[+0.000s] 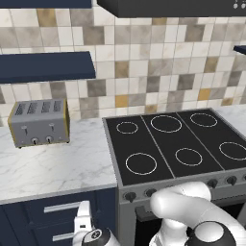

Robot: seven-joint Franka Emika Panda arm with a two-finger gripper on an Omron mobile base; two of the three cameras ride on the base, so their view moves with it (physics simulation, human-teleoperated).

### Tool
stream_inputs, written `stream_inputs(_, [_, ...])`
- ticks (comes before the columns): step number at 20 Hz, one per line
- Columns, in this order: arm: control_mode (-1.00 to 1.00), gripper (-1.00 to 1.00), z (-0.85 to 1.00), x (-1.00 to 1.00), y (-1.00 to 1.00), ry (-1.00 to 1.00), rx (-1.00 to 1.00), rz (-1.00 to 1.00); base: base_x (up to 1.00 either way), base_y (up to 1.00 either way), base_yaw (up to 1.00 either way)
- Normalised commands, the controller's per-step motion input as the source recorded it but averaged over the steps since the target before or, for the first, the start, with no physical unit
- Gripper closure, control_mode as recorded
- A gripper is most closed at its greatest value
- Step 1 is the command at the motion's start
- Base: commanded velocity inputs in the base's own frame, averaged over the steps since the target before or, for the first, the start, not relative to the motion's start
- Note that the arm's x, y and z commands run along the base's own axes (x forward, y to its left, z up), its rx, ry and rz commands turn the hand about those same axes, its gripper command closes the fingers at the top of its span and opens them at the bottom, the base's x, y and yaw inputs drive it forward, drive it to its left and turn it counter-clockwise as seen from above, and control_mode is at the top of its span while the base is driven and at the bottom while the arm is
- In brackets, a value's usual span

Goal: Take the tongs from the drawer on the left and place them on the dining counter next to the tray containing the kebab skewer.

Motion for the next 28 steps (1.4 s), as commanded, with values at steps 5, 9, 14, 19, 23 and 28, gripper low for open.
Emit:
stream_inputs(5, [-1.0, -1.0, -0.2, 0.28, 0.33, 0.0, 0.0, 0.0, 0.0, 0.0, 0.0])
stream_inputs(9, [-1.0, -1.0, -0.23, 0.35, 0.31, 0.0, 0.0, 0.0, 0.0, 0.0, 0.0])
stream_inputs(14, [-1.0, -1.0, -0.38, 0.29, 0.3, 0.0, 0.0, 0.0, 0.0, 0.0, 0.0])
stream_inputs(19, [-1.0, -1.0, -0.43, 0.22, 0.3, -0.01, -0.02, 0.0, 0.0, 0.0, 0.0])
stream_inputs(23, [-1.0, -1.0, -0.18, 0.19, 0.13, -0.03, 0.0, 0.0, 0.0, 0.0, 0.0])
stream_inputs(28, [-1.0, -1.0, -0.1, 0.21, 0.02, -0.02, 0.0, 0.0, 0.0, 0.0, 0.0])
